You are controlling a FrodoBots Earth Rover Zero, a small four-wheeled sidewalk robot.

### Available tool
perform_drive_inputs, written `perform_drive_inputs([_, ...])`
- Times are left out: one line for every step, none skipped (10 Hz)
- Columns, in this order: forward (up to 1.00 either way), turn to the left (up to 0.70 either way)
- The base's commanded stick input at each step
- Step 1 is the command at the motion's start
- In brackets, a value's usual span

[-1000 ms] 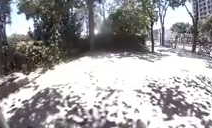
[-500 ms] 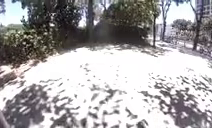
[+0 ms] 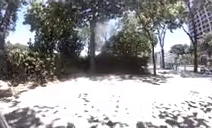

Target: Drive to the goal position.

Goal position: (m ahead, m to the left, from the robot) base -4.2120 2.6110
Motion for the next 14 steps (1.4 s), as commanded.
perform_drive_inputs([0.45, 0.0])
perform_drive_inputs([0.45, 0.0])
perform_drive_inputs([0.45, 0.0])
perform_drive_inputs([0.45, 0.0])
perform_drive_inputs([0.45, 0.0])
perform_drive_inputs([0.45, 0.0])
perform_drive_inputs([0.45, 0.0])
perform_drive_inputs([0.45, 0.0])
perform_drive_inputs([0.45, 0.0])
perform_drive_inputs([0.45, 0.0])
perform_drive_inputs([0.45, 0.0])
perform_drive_inputs([0.45, 0.0])
perform_drive_inputs([0.45, 0.0])
perform_drive_inputs([0.45, 0.0])
